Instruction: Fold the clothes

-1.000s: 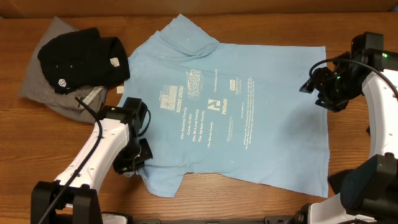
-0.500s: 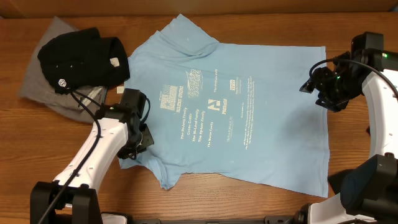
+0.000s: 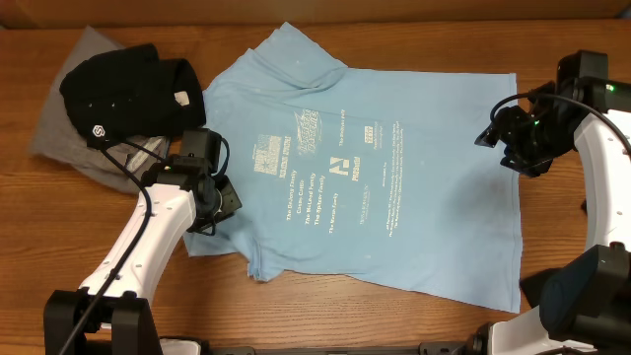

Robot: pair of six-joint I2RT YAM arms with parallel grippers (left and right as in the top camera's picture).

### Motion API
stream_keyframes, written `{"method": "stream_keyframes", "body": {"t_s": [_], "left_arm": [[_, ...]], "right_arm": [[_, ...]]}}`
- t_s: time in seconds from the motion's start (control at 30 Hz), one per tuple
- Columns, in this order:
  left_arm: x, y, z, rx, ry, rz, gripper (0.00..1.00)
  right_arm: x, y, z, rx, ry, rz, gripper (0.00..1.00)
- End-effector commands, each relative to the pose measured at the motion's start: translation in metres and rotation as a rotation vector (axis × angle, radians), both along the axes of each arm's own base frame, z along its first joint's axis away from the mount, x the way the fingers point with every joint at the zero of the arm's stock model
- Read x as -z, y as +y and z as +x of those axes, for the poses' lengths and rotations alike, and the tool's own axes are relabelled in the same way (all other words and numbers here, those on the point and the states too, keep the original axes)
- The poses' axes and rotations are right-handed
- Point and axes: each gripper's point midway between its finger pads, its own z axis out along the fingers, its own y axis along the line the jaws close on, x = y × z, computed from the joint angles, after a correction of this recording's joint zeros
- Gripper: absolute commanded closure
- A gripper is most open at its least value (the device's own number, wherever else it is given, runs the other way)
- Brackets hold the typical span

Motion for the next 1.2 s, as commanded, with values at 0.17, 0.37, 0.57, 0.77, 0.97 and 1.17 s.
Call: {"method": "stream_keyframes", "body": {"t_s": [0.17,0.37,0.57,0.77,0.97,1.17], "left_arm": [[-0.009,-0.01,0.002,0.229,-0.001,-0.021,0.63],[-0.023,-0.08,-0.022,0.578,0.004,-0.323,0.69],[-0.01,-0.101,-0.055,0.713,0.107,-0.24,0.55],[-0.002,-0.11,-0.074,0.709,0.164,-0.228,0.51],[0.013,-0.102,-0.094,0.646,0.242,-0.228,0.54],[0.02,-0.095,-0.112,0.602,0.311,-0.223,0.57]], "right_arm": [[-0.01,0.0,0.001,-0.007,-0.036,-0.013,0.35],[-0.01,-0.001,0.002,-0.007,-0.039,-0.013,0.35],[-0.01,-0.001,0.002,-0.007,-0.039,-0.013,0.35],[-0.01,-0.001,0.002,-0.007,-0.039,-0.013,0.35],[-0.01,-0.001,0.002,-0.007,-0.039,-0.013,0.35],[-0.01,-0.001,0.002,-0.007,-0.039,-0.013,0.35]]}}
